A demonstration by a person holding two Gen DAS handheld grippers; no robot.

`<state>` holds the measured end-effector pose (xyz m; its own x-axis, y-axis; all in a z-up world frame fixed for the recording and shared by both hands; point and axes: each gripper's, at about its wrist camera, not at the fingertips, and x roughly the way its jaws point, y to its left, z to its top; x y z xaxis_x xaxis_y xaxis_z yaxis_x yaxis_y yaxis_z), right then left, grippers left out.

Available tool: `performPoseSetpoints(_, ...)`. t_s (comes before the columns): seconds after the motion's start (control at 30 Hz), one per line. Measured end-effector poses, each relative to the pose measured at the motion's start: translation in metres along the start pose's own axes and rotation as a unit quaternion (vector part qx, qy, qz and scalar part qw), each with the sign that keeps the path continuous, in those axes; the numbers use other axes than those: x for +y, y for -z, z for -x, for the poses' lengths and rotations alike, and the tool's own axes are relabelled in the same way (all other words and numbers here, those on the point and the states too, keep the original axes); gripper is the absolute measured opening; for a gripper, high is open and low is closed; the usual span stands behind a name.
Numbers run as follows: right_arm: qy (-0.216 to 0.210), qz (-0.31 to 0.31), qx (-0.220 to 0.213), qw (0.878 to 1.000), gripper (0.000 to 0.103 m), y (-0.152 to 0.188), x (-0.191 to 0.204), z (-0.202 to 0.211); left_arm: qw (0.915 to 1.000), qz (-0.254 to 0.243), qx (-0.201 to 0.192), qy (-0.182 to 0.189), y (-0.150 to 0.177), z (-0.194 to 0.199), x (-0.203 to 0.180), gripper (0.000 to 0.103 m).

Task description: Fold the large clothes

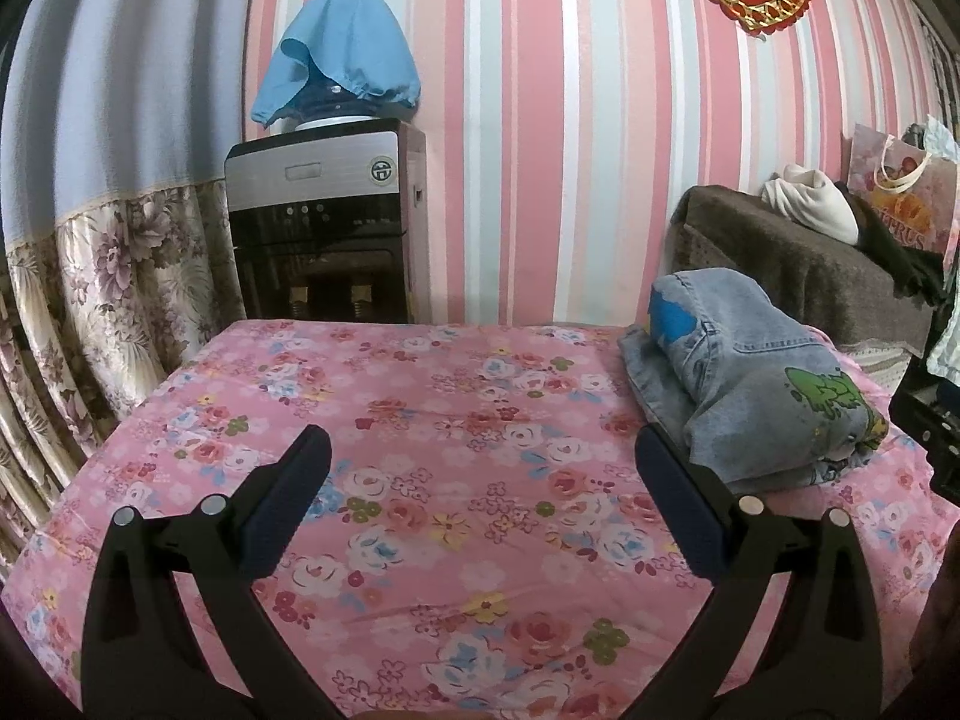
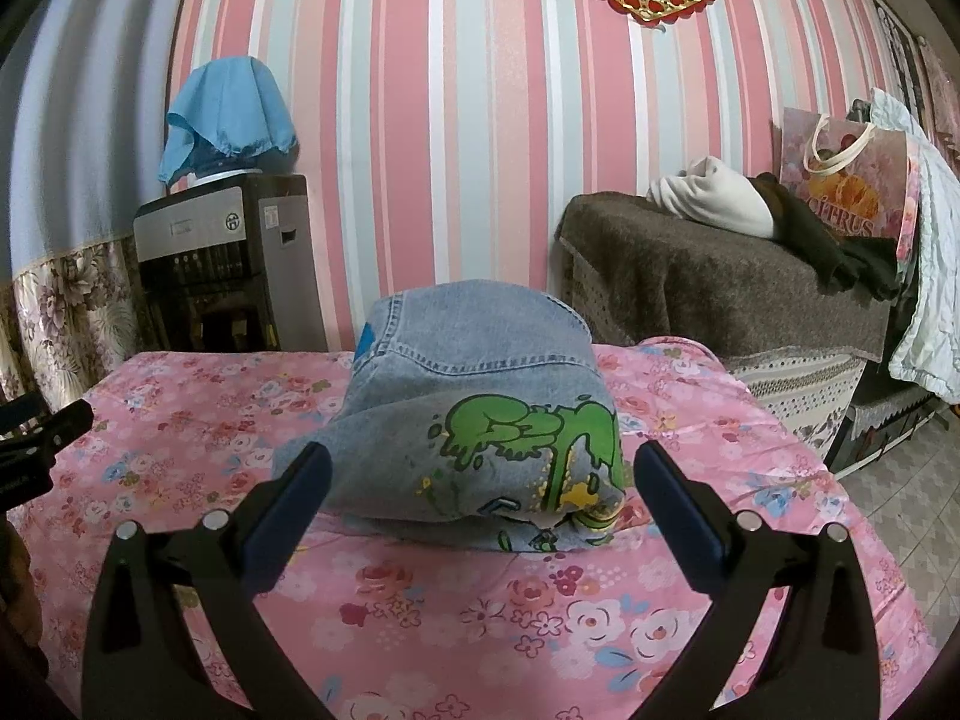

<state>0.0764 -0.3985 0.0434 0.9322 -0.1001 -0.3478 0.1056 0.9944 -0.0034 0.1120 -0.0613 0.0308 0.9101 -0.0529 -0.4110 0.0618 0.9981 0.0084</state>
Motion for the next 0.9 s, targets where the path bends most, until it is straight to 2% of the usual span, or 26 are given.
performPoseSetpoints(0.3, 0.000, 0.002, 0.000, 1.000, 0.101, 0.0003, -0.0003, 0.0001, 0.9999, -0.005, -0.008, 0.005, -0.0009, 0.0037, -0.0036, 0.100)
performPoseSetpoints(0.7, 0.001, 0.003, 0.000, 1.000, 0.101, 0.0003, -0.0006, -0.0002, 0.9993, 0.021, -0.006, 0.030, -0.0060, 0.0072, 0.0040, 0.100)
performPoseSetpoints(0.9, 0.000, 0.005, -0.001, 1.000, 0.101, 0.0004, -0.0013, -0.0006, 0.9999, 0.010, -0.005, 0.004, -0.0056, 0.0056, 0.0011, 0.100)
